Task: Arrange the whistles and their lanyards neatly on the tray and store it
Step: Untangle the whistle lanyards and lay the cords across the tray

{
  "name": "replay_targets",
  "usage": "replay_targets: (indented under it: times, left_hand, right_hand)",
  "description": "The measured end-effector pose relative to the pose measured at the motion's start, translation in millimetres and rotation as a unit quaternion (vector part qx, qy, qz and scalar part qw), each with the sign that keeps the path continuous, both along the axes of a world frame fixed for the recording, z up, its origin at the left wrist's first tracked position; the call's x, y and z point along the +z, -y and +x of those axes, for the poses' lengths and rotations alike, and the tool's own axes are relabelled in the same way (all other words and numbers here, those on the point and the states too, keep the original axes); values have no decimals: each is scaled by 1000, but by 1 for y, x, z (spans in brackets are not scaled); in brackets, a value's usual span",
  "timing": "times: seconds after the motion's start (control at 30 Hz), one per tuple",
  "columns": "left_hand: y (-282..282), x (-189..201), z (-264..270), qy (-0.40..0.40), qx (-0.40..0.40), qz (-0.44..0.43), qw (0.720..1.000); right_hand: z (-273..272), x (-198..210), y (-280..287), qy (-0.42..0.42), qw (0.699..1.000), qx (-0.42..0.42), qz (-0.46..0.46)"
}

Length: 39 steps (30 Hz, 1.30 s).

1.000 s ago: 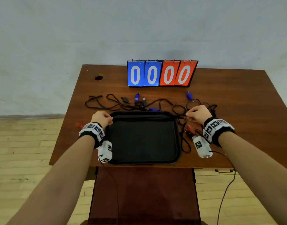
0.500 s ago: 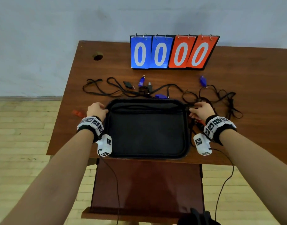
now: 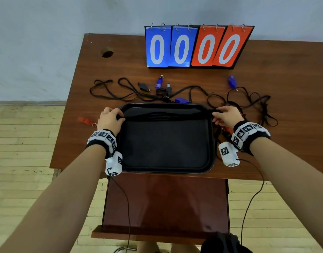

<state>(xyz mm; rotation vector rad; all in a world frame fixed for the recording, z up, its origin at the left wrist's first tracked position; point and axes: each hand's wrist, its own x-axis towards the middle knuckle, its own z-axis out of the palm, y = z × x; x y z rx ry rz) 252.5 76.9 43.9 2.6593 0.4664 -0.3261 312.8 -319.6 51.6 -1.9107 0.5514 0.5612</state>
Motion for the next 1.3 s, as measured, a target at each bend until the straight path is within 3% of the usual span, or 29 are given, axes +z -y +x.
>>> replay_targets:
  times: [0.2,0.57,0.83,1.03,1.3]
  left_hand:
    - [-8,-2,-5,23,1,-31,999]
    - [-18,1,5,49,88,-69,992]
    - [-19,2,9,61,79,-90,991]
    - [-23,20,11,72,63,-68,993]
    - [-39,67,22,103,7,-92,990]
  right_hand:
    - [1,-3,-1,14,1000,-9,9]
    - [6,-7,-11,40,999,-17,-32]
    - [-1,-10,-11,37,996,-23,-80]
    - [-17,27,-21,62,973,-19,-223]
    - [-21,80,-68,120,976,25,-181]
